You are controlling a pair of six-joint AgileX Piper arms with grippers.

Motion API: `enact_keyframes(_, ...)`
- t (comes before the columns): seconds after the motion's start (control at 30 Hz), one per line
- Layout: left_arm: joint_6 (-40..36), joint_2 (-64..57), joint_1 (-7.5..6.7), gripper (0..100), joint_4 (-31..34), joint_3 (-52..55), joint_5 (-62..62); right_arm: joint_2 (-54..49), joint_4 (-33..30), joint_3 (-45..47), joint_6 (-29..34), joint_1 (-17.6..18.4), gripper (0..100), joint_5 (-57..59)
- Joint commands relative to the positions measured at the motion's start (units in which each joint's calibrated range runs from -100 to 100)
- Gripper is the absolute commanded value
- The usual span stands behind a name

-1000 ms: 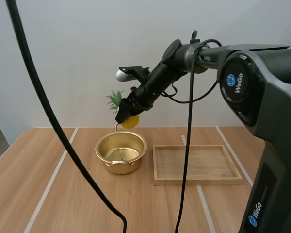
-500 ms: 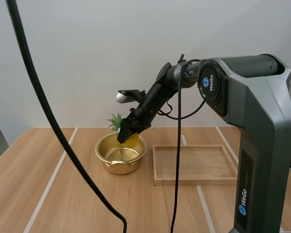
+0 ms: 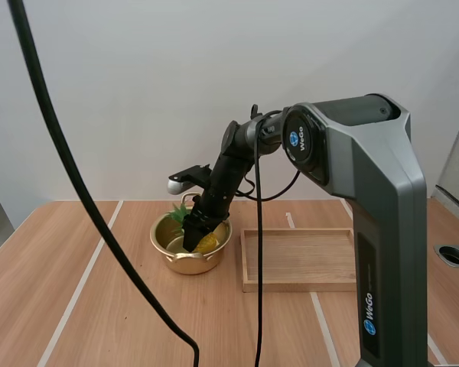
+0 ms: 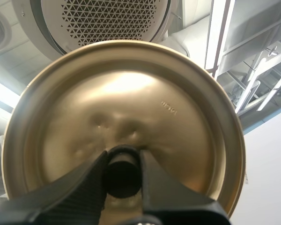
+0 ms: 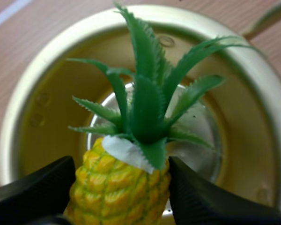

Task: Open the pot, put the pineapple inside, and close it

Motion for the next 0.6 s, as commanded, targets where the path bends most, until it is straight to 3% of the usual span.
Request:
enact_keyframes(0.0, -0.1, -0.1, -0.11, 0, 0.4, 0.0, 2.3, 0.4, -3.8, -0.4, 1.5, 0.0, 0, -1.0)
enact_keyframes(0.3, -0.1, -0.1, -0.11, 0, 0.4, 0.0, 3.5, 0.3, -3.5, -0.4, 5.0, 0.0, 2, 2.4)
enact_keyframes(0.43, -0.1, -0.1, -0.11, 0, 0.4, 0.0, 3.5, 0.3, -3.8, -0.4, 5.0, 0.0, 39, 3.6)
enact_keyframes(0.5, -0.1, 0.0, -0.11, 0, 0.4, 0.0, 3.5, 0.3, -3.1, -0.4, 5.0, 0.0, 67, 3.6)
enact_keyframes(0.57, -0.1, 0.2, -0.11, 0, 0.4, 0.0, 3.6, 0.2, -2.7, -0.4, 4.5, 0.0, 85, 3.6)
